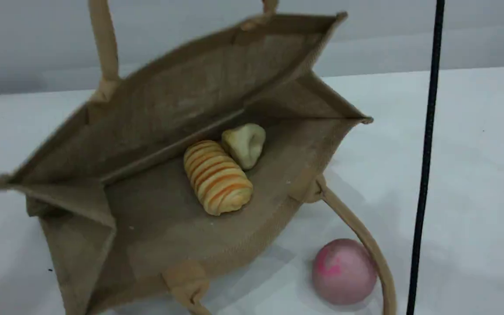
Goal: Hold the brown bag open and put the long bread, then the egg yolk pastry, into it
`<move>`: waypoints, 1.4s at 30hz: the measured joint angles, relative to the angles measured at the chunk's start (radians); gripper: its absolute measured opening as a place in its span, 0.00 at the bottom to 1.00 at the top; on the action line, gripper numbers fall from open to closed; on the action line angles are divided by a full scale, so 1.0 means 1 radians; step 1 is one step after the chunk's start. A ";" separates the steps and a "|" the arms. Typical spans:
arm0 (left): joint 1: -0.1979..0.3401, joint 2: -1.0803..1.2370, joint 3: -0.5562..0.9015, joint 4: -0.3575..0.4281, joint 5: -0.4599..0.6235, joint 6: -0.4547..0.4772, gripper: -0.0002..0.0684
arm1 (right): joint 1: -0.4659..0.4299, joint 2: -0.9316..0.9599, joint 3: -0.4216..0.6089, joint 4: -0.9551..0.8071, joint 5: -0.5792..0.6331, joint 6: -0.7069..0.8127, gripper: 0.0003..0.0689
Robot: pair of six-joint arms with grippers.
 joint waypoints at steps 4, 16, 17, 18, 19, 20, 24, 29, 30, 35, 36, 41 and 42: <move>-0.006 0.028 0.026 -0.002 0.001 0.000 0.13 | 0.000 0.000 0.000 0.000 0.011 0.000 0.69; -0.006 0.157 0.028 -0.074 0.003 -0.028 0.13 | 0.000 0.000 0.000 -0.016 0.023 0.000 0.69; -0.006 0.168 0.028 -0.080 0.003 -0.028 0.14 | 0.000 0.000 0.000 -0.019 0.029 0.000 0.69; -0.006 0.180 0.028 -0.086 0.003 -0.028 0.14 | 0.000 0.000 0.000 -0.020 0.035 -0.001 0.69; -0.006 0.191 0.028 -0.096 0.003 -0.028 0.14 | 0.000 0.000 0.000 -0.022 0.039 -0.001 0.69; -0.006 0.198 0.028 -0.104 0.002 -0.028 0.15 | 0.000 0.000 0.000 -0.023 0.042 -0.001 0.69; -0.006 0.202 0.028 -0.146 0.003 -0.025 0.23 | 0.000 -0.005 0.001 -0.064 0.042 0.021 0.69; -0.006 0.202 0.028 -0.155 0.003 -0.006 0.50 | -0.011 -0.006 0.001 -0.118 0.054 0.056 0.69; -0.006 0.202 0.028 -0.155 0.003 -0.006 0.57 | -0.011 -0.008 0.001 -0.125 0.064 0.058 0.69; -0.005 0.172 0.025 -0.083 0.005 -0.005 0.72 | -0.011 -0.052 0.001 -0.170 0.136 0.108 0.69; -0.005 0.157 0.024 -0.056 0.005 -0.005 0.73 | -0.016 -0.067 0.001 -0.192 0.160 0.126 0.69; -0.005 0.058 0.023 0.098 0.007 -0.072 0.74 | -0.038 -0.152 0.001 -0.381 0.339 0.276 0.69; -0.005 0.037 0.025 0.119 0.007 -0.088 0.74 | -0.038 -0.177 0.001 -0.430 0.384 0.319 0.69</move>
